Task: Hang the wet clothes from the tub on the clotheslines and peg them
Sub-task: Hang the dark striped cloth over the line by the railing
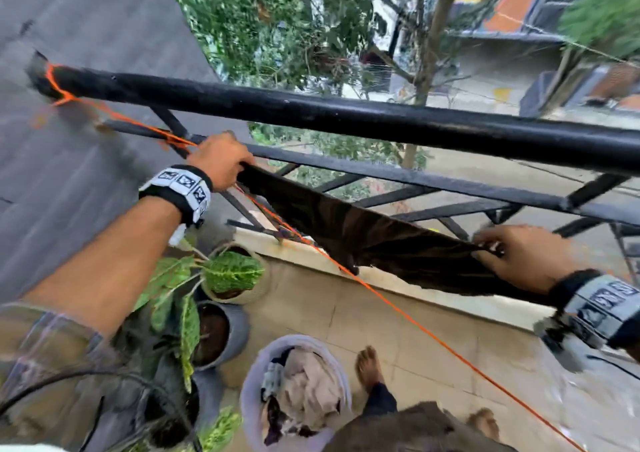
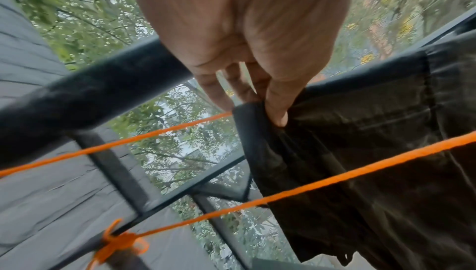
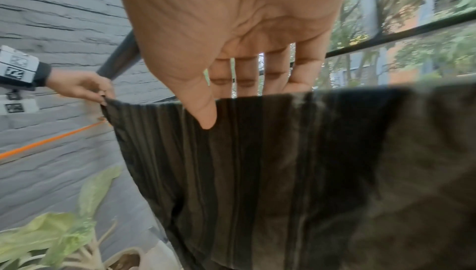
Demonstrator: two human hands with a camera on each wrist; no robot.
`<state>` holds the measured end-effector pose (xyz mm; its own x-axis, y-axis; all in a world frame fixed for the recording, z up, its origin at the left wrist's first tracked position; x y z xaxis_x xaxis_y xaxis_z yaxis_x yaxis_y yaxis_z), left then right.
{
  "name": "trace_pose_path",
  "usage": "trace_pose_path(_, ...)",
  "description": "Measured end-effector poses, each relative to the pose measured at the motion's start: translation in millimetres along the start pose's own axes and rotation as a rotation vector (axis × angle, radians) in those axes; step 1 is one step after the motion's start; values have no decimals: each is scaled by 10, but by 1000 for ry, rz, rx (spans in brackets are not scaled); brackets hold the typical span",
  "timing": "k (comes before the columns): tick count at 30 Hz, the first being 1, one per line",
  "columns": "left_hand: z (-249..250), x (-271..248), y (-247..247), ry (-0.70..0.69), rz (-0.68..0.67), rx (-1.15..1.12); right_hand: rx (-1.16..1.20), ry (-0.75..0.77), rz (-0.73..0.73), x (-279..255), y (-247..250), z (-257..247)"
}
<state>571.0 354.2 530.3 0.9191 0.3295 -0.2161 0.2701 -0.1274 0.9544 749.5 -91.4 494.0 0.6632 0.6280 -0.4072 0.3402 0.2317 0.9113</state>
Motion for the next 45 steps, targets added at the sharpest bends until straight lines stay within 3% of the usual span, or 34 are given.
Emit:
trace_pose_path(8,-906,-157,72,133,116,130,-2,173,57,488,134,-1129)
trace_pose_path(14,-1732,-308,39,342,146,97,80,252,129,754,277,-1819)
trace_pose_path(17,-1818,-277,-1,382,157,103,86,290,149,896,308,-2085)
trace_pose_path(21,-1680,-287,-76,334,220,74,107,268,158,949,330,-2207)
trace_pose_path(27,-1425,-385,-244,50,335,68,170,286,229,801,326,-2112)
trace_pose_path(33,-1745,-412,-307,170,340,1,134,314,263,797,340,-2158)
trace_pose_path(45,-2167,-334,-313,192,320,79,158,349,242,1084,502,-2498)
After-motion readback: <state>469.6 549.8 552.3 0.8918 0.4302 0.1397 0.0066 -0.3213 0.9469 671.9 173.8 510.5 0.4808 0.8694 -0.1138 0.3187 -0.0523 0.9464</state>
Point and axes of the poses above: each hand's wrist, its own x-axis towards the middle knuckle, its own y-axis out of the back of the hand, z = x × y, the point moved 4 cm from there along x, towards the middle knuckle, and after that the axes turned 1 degree about -y, right-handed, at the moved point
